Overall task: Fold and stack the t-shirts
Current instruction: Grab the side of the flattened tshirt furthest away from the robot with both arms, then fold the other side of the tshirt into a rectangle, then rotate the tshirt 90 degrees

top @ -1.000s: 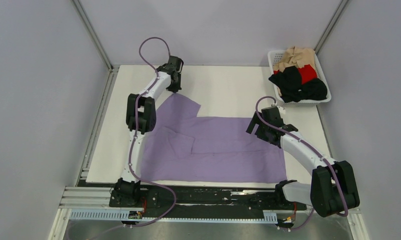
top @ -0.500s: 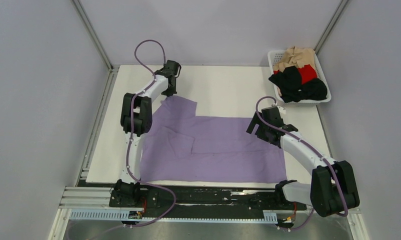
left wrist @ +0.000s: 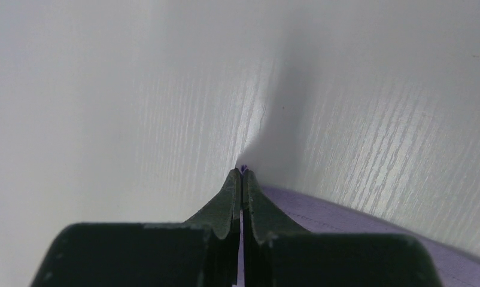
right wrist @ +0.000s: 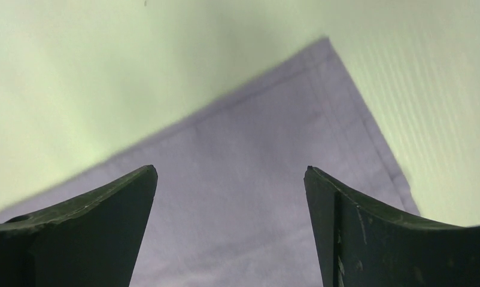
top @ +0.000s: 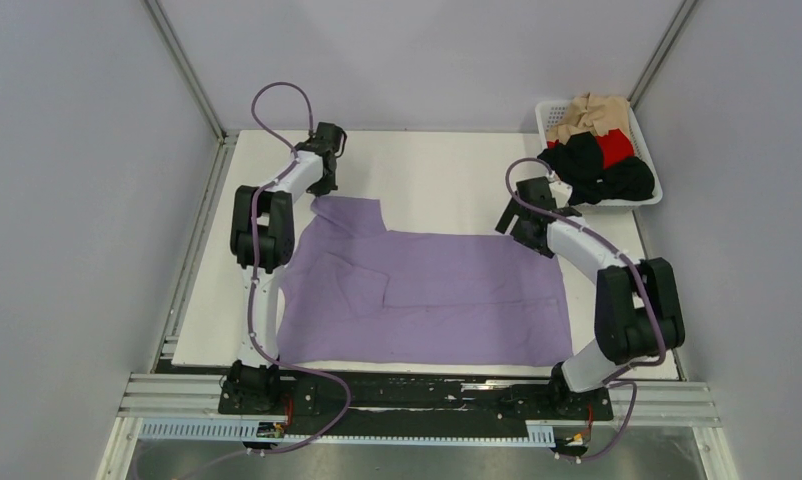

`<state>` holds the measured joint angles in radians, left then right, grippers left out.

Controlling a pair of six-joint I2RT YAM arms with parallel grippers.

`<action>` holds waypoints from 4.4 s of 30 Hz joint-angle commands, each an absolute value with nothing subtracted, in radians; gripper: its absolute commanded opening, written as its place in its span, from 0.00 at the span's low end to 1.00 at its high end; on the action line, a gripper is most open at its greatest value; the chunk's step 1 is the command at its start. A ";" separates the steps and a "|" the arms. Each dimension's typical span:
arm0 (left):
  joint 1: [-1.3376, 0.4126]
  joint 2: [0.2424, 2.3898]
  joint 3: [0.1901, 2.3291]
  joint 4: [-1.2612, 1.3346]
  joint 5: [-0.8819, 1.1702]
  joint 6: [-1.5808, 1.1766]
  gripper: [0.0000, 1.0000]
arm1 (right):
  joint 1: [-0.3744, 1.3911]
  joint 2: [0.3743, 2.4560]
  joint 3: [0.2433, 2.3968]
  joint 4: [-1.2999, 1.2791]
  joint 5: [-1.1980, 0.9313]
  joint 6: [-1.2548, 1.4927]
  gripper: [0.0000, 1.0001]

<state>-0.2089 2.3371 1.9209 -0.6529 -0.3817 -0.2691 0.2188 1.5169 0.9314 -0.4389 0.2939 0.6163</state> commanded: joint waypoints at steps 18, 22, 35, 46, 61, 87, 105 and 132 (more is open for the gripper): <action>-0.234 2.080 1.790 -0.498 -0.169 -0.213 0.00 | 0.110 1.981 1.360 -0.710 0.556 0.708 0.74; -0.265 2.020 1.725 -0.478 -0.178 -0.209 0.00 | 0.110 1.980 1.354 -0.729 0.540 0.719 0.61; -0.370 1.724 1.392 -0.396 -0.274 -0.222 0.00 | 0.112 1.885 1.249 -0.732 0.536 0.776 0.26; -0.435 1.498 1.220 -0.416 -0.285 -0.232 0.00 | 0.171 1.751 1.190 -0.681 0.546 0.718 0.00; -0.523 1.107 0.962 -0.593 -0.350 -0.500 0.00 | 0.239 1.423 0.985 -0.706 0.494 0.671 0.00; -0.532 0.834 1.010 -1.084 -0.367 -0.745 0.00 | 0.242 1.266 0.941 -0.839 0.504 0.676 0.03; -0.532 0.942 0.883 -1.388 -0.205 -0.929 0.16 | 0.241 1.305 0.900 -1.076 0.509 0.876 0.24; -0.540 1.286 0.676 -0.320 0.030 -0.958 1.00 | 0.241 1.115 0.619 -0.300 -0.230 0.697 1.00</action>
<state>-0.5541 1.2118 0.7063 -0.5655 0.0193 -0.9058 0.2379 1.0843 0.6693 -0.5518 -0.0185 0.7174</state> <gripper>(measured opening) 0.997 0.998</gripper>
